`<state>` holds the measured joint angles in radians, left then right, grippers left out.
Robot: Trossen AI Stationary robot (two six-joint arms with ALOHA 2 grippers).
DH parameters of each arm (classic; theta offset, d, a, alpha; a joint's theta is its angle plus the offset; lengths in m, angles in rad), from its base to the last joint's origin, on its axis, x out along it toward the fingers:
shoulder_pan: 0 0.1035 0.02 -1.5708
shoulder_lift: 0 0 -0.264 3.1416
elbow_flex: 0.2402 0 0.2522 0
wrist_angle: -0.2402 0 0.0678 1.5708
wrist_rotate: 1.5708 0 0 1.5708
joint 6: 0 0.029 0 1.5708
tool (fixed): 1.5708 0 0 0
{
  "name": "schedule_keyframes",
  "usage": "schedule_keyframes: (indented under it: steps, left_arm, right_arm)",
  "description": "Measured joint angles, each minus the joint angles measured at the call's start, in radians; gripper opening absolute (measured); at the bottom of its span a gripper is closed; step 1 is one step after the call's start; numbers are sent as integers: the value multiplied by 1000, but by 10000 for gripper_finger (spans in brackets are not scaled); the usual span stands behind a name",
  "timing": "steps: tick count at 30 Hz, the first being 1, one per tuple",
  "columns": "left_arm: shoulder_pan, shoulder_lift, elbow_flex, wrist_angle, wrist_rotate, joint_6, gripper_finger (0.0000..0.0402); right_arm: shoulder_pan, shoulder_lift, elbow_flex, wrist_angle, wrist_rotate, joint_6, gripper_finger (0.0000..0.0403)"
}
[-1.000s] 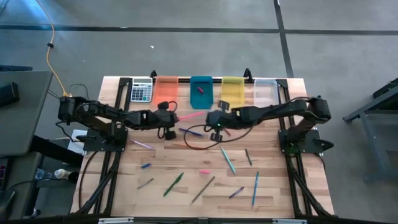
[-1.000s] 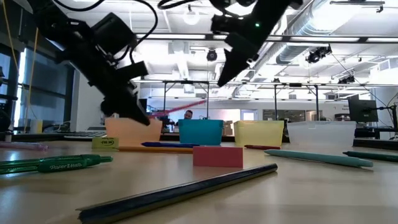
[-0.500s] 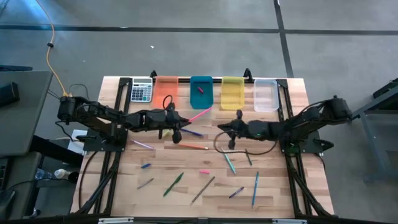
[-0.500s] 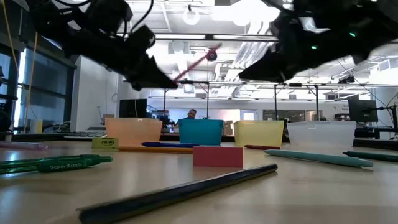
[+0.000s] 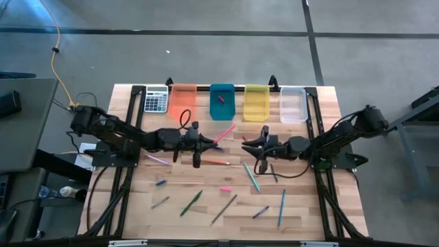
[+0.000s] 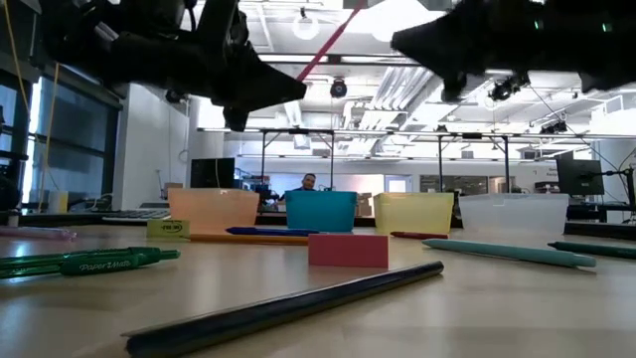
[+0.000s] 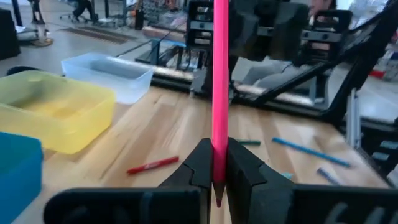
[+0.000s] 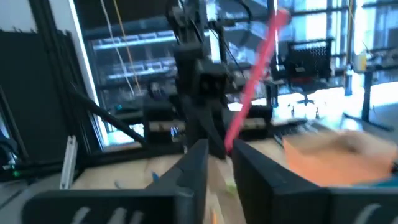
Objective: Sort crayons/erasers/pens/pencils in bins
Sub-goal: Put the pink pencil into the transparent bin
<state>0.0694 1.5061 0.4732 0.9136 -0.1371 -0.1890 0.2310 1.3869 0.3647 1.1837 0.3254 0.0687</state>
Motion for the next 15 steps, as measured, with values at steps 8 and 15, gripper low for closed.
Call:
schedule_keyframes:
  steps: [8, 15]
  left_arm:
    - [-24, 10, 0, 38, 2, -16, 5]
    - [-40, 10, 0, 78, 5, -10, 5]
  right_arm:
    - [17, 0, 156, -84, 52, -36, 150]
    - [-11, 0, 245, -203, 60, -19, 177]
